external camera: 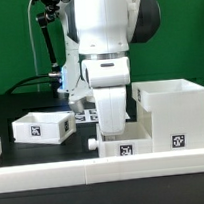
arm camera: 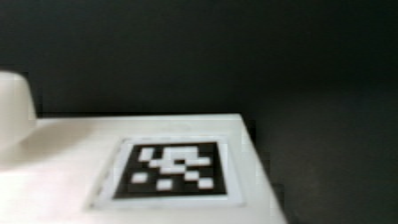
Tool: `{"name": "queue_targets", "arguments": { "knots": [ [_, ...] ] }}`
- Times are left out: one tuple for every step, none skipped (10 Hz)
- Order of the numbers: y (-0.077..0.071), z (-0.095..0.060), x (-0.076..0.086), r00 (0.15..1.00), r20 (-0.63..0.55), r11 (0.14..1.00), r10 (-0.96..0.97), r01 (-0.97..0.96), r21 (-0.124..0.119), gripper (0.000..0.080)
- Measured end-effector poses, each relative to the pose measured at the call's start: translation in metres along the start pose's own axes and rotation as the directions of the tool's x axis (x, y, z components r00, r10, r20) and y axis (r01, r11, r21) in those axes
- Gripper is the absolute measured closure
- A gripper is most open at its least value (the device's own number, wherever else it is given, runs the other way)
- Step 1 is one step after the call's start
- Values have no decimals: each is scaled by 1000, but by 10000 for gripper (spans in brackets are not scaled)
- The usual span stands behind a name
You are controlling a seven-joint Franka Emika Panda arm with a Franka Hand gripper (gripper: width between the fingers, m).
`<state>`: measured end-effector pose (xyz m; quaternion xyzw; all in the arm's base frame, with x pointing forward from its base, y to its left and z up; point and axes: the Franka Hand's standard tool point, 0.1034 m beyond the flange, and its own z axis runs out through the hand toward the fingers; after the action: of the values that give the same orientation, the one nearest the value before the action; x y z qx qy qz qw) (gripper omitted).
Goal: Assemble drawer
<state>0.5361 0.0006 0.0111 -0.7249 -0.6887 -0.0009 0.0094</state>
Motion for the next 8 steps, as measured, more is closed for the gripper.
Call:
{"name": "queue_targets", "arguments": {
  "knots": [
    [0,0,0,1000,0,1000,1,-1,0,757],
    [0,0,0,1000,1,1000,-1,1,0,757],
    [0,0,2,1000,3,1000,-11,11,0,757],
    [0,0,2,1000,2,1000,-12,12,0,757],
    [0,0,3,1000,3,1000,-13,13,0,757],
    [0,0,4,1000,2,1000,-16,16,0,757],
    [0,0,8,1000,2,1000,-22,22,-1,757],
    [1,0,9,1000,2,1000,-24,24,-2,757]
  ]
}}
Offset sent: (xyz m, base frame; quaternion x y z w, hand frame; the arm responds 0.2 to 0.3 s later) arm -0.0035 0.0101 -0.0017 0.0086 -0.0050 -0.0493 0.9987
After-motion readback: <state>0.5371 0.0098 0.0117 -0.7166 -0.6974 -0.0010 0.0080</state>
